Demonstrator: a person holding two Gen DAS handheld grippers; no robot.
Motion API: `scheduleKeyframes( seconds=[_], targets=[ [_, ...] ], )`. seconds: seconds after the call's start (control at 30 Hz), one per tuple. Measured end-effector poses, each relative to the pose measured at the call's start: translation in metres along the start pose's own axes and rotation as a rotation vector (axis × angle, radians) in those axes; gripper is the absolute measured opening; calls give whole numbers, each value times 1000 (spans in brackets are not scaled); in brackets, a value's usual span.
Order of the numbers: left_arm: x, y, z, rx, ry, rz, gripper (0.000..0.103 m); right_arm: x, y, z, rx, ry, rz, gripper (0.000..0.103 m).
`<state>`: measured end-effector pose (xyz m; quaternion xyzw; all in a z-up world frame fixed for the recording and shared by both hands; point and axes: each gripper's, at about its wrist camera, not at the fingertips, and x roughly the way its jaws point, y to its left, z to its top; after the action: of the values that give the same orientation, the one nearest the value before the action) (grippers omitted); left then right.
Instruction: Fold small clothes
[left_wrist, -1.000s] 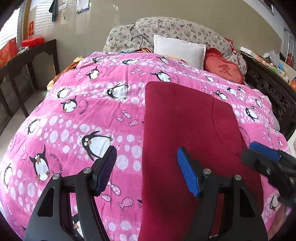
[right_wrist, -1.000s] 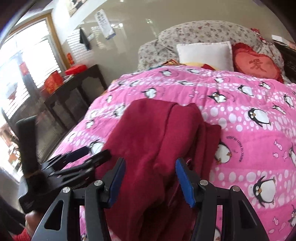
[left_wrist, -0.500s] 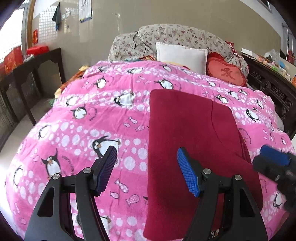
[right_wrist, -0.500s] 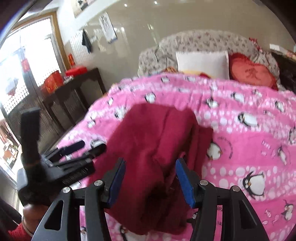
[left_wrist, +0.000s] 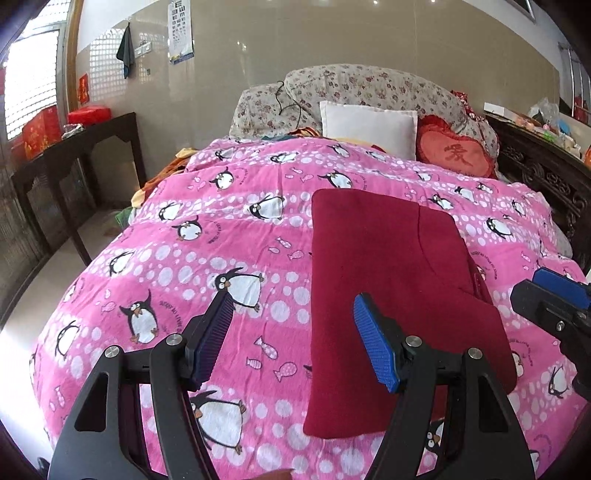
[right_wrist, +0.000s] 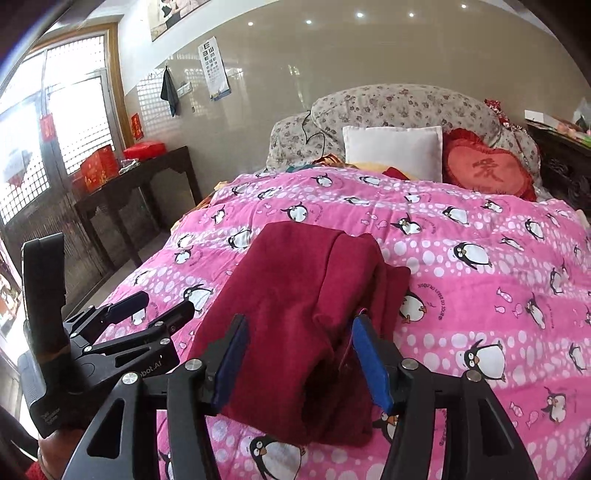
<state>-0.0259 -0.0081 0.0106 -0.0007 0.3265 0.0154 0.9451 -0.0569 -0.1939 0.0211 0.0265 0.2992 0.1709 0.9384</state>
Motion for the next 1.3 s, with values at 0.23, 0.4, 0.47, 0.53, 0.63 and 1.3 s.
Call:
scheduleKeyframes(
  seconds=[0.23,0.4,0.47,0.53,0.63,1.3],
  targets=[
    [-11,0,2,-6,-22,-10,68,-12,5,1,5,-8,14,61],
    [-11,-1,2,-9,-22,-16,68,-11,7,2,10,-4,6,65],
    [-10,-1,1,-6,-19,-14,68,-8,7,2,11,6,3,65],
    [-8,-3,0,2,-14,-9,68,-6,7,0,11,8,9,65],
    [-3,-4,0,7,-3,-4,68,-1,5,-1,16,19,11,65],
    [22,-14,6,26,21,-9,68,28,-7,2,38,53,-2,65]
  ],
)
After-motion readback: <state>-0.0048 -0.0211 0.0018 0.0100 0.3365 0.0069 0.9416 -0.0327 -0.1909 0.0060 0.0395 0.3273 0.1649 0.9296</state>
